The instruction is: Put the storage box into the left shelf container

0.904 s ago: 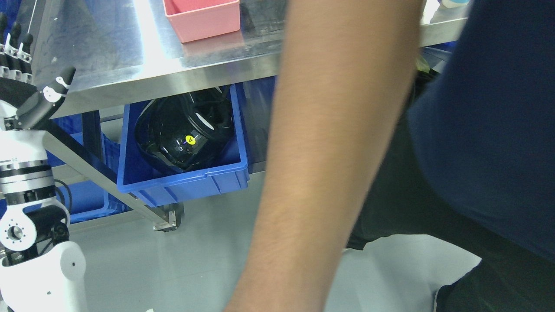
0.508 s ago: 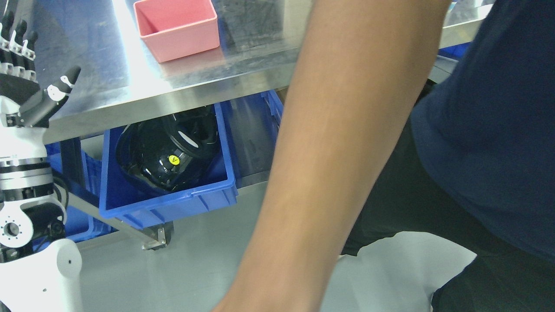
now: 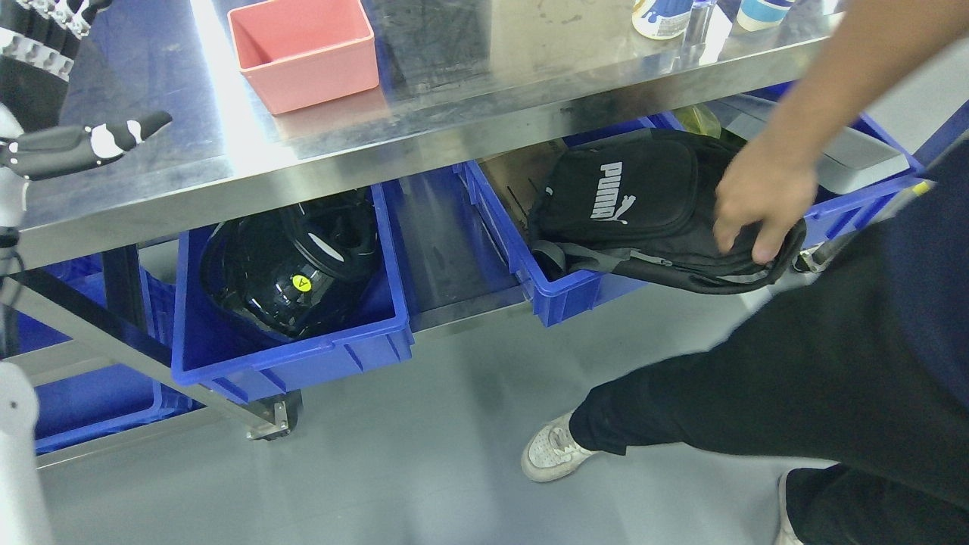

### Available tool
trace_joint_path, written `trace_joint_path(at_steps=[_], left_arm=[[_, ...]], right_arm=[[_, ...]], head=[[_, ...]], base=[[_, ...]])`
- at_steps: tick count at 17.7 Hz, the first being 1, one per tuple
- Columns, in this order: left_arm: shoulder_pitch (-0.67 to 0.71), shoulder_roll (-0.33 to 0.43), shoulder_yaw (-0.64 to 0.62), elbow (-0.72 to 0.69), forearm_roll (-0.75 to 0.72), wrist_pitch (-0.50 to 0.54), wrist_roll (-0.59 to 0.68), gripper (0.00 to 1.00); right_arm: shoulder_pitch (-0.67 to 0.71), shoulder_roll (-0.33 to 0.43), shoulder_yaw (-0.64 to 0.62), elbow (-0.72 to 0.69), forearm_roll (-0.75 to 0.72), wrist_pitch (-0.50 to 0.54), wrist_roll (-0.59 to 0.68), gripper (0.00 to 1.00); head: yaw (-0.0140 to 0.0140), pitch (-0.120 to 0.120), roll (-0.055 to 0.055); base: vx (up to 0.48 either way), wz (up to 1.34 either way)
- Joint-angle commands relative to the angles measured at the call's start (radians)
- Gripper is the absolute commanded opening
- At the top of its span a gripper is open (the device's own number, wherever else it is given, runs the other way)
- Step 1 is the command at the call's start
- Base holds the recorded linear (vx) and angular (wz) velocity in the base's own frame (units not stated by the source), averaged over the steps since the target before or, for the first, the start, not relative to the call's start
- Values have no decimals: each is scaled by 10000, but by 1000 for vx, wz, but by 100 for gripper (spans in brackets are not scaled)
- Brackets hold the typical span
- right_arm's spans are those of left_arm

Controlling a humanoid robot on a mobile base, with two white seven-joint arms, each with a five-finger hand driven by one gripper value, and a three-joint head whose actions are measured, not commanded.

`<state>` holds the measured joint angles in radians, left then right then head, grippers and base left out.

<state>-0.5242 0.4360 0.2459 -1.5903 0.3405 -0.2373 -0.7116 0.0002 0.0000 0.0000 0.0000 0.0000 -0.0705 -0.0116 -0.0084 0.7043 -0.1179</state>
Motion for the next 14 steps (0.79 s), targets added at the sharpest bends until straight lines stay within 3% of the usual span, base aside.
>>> trace_joint_path(at_steps=[1,6,14], left_arm=[[-2192,3188,-3434,1371,-1389,10,-614,100],[-4175,2085,-5478,3245,-2943,10,-2454,99],[-5634,996,-6171,5225,-4386,407,-2532,97]], right_arm=[[-63,-175,-31,-175,-15,61,-21,100],[-63,-175,-31,-175,-15,61,-6,100],[-63,-175,-31,-175,-15,61,-6,100]], head=[[0,0,0],[0,0,0],[0,0,0]], base=[[-14,24],[1,12],[-1,-6]])
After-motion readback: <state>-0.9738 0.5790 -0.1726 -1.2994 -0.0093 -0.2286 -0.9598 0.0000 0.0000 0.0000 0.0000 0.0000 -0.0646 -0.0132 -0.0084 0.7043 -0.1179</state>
